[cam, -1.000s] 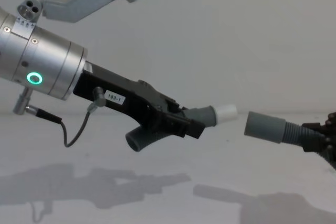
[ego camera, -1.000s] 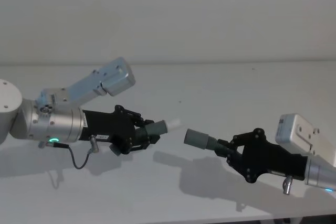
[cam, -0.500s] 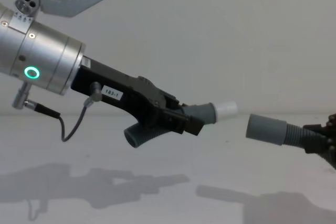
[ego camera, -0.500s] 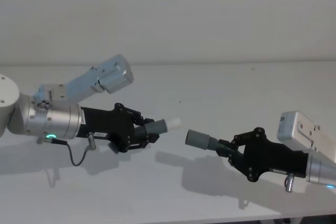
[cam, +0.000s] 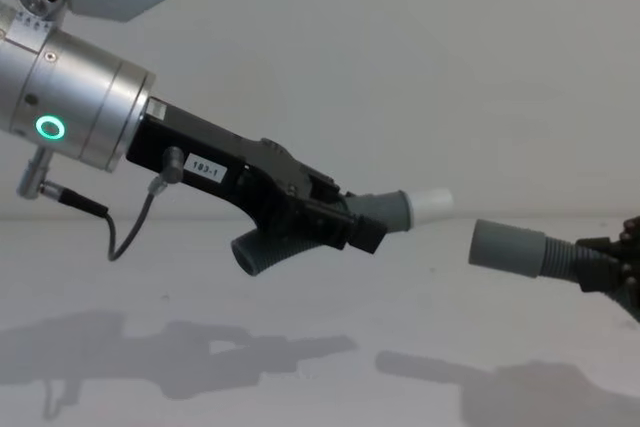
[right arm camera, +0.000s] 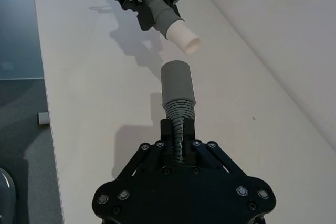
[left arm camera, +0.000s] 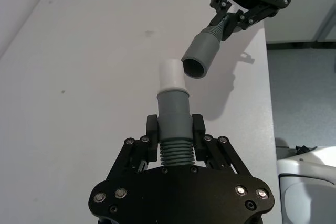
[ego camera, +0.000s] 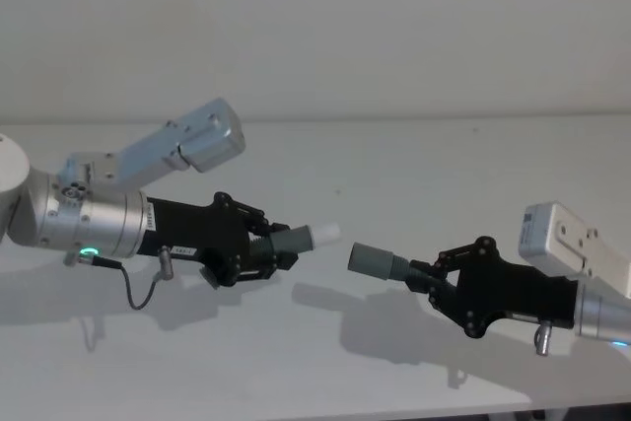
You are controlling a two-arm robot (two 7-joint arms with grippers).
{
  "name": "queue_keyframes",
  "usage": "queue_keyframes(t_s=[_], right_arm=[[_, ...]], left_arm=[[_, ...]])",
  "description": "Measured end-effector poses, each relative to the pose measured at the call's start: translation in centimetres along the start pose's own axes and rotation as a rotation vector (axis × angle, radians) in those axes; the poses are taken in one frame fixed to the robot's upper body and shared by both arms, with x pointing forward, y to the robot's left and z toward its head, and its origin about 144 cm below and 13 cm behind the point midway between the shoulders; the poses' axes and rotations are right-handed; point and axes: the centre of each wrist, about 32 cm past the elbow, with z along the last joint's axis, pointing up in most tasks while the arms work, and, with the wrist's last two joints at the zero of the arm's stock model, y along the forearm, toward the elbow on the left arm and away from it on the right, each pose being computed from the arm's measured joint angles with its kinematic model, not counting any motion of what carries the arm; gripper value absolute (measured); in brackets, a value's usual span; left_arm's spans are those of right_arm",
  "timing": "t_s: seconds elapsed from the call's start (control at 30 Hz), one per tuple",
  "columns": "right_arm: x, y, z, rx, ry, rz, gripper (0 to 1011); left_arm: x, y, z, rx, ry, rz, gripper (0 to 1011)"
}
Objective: Use both hands to pick up one end of the pipe from the table, align the ends, and insert them.
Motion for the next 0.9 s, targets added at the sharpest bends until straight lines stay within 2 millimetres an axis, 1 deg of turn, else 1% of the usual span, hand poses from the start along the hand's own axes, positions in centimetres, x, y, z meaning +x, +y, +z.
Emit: queue_keyframes(t_s=[0.5, 0.9], right_arm=[[0.49, -0.10, 0.74, 0.020, -0.001, 0.015, 103], [0.71, -0.22, 0.94, 0.033, 0.005, 0.017, 103]], left_arm=[[0.47, -0.28, 0.30, 0.004, -0.007, -0.048, 343], [0.63, -0.43, 0.49, 0.006, -0.010, -0.064, 343]])
